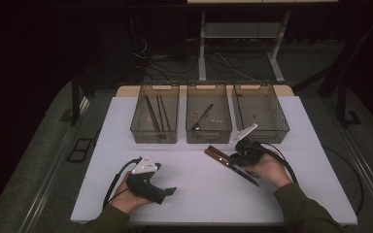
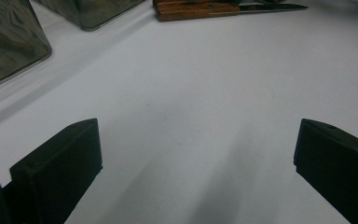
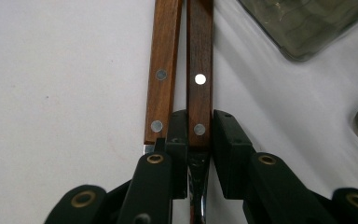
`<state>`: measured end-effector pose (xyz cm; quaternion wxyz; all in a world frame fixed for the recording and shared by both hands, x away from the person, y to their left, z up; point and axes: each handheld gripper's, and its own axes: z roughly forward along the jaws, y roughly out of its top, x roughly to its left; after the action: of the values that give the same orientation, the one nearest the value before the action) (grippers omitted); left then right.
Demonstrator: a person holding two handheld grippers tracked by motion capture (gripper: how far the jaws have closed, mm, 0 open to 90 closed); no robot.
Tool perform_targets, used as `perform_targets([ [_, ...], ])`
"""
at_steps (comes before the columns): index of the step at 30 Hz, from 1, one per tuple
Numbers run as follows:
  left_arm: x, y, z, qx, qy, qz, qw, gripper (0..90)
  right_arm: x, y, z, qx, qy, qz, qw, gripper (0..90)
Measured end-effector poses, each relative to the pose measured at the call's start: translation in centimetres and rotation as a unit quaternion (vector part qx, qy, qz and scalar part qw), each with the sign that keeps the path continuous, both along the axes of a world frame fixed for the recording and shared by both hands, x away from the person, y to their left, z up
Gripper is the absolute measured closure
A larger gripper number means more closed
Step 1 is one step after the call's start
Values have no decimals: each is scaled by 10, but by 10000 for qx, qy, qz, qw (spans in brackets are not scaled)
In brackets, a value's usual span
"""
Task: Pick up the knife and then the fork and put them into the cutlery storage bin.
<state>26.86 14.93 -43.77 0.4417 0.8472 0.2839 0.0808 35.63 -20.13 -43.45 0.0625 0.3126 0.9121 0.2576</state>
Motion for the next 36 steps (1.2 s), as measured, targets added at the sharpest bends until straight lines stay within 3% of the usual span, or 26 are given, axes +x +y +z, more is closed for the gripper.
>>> perform_targets([
  [5,0,0,0,-9,-6,3,10000,1,-1,-3,-1,117,-38,3,9999,767],
  [17,0,1,0,-12,-8,5,10000,1,1,-11,2,256,143,82,9995,768],
  [36,0,1,1,-41,18,42,10000,1,-1,-31,28,500,30,36,9987,767],
])
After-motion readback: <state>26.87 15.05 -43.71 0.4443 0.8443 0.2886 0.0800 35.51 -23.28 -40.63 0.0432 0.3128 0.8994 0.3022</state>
